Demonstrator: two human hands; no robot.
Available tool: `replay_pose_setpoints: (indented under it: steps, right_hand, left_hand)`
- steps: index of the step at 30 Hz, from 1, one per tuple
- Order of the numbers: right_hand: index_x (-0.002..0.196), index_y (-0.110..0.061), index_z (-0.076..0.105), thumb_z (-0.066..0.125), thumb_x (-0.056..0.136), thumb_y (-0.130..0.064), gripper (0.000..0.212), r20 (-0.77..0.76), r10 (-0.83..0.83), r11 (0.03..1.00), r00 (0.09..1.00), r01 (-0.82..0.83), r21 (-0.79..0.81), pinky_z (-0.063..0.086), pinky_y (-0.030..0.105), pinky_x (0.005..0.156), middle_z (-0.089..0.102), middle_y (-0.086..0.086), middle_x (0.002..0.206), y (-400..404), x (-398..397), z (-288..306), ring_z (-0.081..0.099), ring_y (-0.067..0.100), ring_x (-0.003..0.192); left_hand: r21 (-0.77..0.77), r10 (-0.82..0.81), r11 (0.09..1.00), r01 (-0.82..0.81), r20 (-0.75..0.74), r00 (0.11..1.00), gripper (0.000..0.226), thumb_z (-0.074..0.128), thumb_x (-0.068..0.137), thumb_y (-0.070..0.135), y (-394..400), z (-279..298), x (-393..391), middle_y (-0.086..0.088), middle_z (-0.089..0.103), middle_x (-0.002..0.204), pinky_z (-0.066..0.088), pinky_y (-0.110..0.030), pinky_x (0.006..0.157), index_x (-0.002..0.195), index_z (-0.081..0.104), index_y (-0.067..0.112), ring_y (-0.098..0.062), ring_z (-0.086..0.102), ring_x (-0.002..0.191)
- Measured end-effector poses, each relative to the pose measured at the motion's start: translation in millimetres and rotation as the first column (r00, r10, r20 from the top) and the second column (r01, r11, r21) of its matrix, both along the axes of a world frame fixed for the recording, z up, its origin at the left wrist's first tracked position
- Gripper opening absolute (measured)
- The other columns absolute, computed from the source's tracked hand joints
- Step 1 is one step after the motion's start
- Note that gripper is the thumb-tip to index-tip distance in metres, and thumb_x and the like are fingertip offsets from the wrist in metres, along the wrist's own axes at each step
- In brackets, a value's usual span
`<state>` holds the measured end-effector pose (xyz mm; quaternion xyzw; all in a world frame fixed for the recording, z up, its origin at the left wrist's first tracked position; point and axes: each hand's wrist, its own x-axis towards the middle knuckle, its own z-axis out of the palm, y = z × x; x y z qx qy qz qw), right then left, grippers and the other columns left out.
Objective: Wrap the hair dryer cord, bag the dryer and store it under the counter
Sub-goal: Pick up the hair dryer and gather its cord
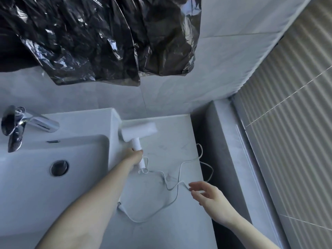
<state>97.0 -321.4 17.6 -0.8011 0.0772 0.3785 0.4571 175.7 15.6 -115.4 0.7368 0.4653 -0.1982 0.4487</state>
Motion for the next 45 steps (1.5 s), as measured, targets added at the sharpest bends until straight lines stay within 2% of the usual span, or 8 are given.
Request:
replay_pose_setpoints:
  steps: [6, 9, 15, 21, 27, 31, 39, 45]
  right_hand:
    - [0.120, -0.044, 0.070, 0.066, 0.102, -0.031, 0.023, 0.120, 0.032, 0.998, 0.992, -0.038, 0.051, 0.059, 0.019, 0.084, 0.073, -0.023, 0.128, 22, 18, 9, 0.073, 0.000, 0.106]
    - [0.138, -0.038, 0.064, 0.064, 0.105, -0.035, 0.034, 0.223, 0.069, 0.993, 0.972, -0.089, 0.083, 0.055, 0.018, 0.093, 0.065, -0.025, 0.138, 37, 19, 22, 0.064, 0.001, 0.125]
    - [0.155, -0.037, 0.054, 0.052, 0.110, -0.049, 0.046, 0.409, 0.179, 0.954, 0.895, -0.259, 0.149, 0.043, 0.024, 0.115, 0.058, -0.025, 0.153, 57, 14, 47, 0.052, -0.003, 0.141]
    - [0.100, -0.023, 0.072, 0.046, 0.114, -0.043, 0.035, 0.372, 0.260, 0.908, 0.891, -0.357, 0.219, 0.045, 0.022, 0.072, 0.073, -0.008, 0.087, 59, -12, 60, 0.061, 0.007, 0.077]
    - [0.081, -0.004, 0.057, 0.053, 0.106, -0.052, 0.054, 0.394, 0.330, 0.931, 0.858, -0.364, 0.012, 0.033, 0.029, 0.058, 0.040, -0.007, 0.062, 30, -47, 43, 0.036, 0.009, 0.057]
    - [0.073, -0.014, 0.065, 0.054, 0.104, -0.058, 0.055, 0.334, 0.379, 0.920, 0.863, -0.313, -0.237, 0.034, 0.027, 0.054, 0.047, -0.014, 0.046, 3, -67, 15, 0.042, 0.008, 0.047]
    - [0.083, -0.015, 0.065, 0.050, 0.102, -0.047, 0.040, 0.129, 0.462, 0.698, 0.878, -0.270, -0.663, 0.044, 0.035, 0.062, 0.065, -0.002, 0.073, -12, -123, -29, 0.063, 0.023, 0.073]
    - [0.120, -0.016, 0.069, 0.065, 0.094, -0.052, 0.044, -0.022, 0.387, 0.755, 0.922, -0.331, -0.566, 0.050, 0.031, 0.077, 0.076, -0.003, 0.100, 47, -187, -34, 0.073, 0.020, 0.097]
  left_hand:
    - [-0.122, 0.089, 0.991, -0.060, 0.247, 0.965, 0.040, 0.070, 0.088, 0.034, -32, 67, -34, -0.013, 0.075, 0.120, 0.061, -0.045, 0.090, 0.118, 0.063, 0.009, -0.030, 0.074, 0.104]
    - [-0.214, 0.152, 0.974, -0.071, 0.392, 0.907, 0.029, 0.073, 0.094, 0.030, -51, 113, -54, -0.003, 0.073, 0.118, 0.059, -0.055, 0.103, 0.115, 0.057, 0.018, -0.025, 0.077, 0.108]
    - [-0.263, 0.144, 0.964, 0.043, 0.648, 0.748, 0.021, 0.065, 0.106, 0.014, -85, 201, -101, 0.003, 0.066, 0.117, 0.064, -0.056, 0.094, 0.121, 0.050, 0.013, -0.021, 0.079, 0.111]
    - [-0.262, 0.159, 0.962, 0.070, 0.755, 0.636, 0.021, 0.062, 0.108, 0.010, -93, 237, -146, 0.005, 0.062, 0.121, 0.066, -0.051, 0.087, 0.122, 0.050, 0.021, -0.020, 0.079, 0.111]
    - [-0.243, 0.220, 0.970, -0.001, 0.875, 0.431, 0.028, 0.066, 0.101, 0.003, -75, 263, -181, -0.006, 0.059, 0.115, 0.065, -0.040, 0.090, 0.120, 0.047, 0.011, -0.021, 0.079, 0.108]
    - [-0.255, 0.256, 0.966, -0.046, 0.912, 0.319, 0.031, 0.059, 0.104, -0.006, -48, 281, -197, -0.004, 0.060, 0.110, 0.066, -0.041, 0.089, 0.131, 0.043, -0.001, -0.020, 0.078, 0.104]
    - [-0.210, 0.220, 0.975, -0.068, 0.934, 0.281, 0.027, 0.056, 0.107, -0.006, 29, 307, -240, -0.003, 0.059, 0.111, 0.067, -0.036, 0.081, 0.130, 0.043, 0.002, -0.024, 0.079, 0.105]
    - [-0.282, 0.231, 0.957, 0.062, 0.876, 0.424, 0.032, 0.059, 0.103, -0.010, 72, 289, -284, -0.010, 0.058, 0.110, 0.068, -0.046, 0.085, 0.130, 0.045, -0.002, -0.018, 0.079, 0.094]
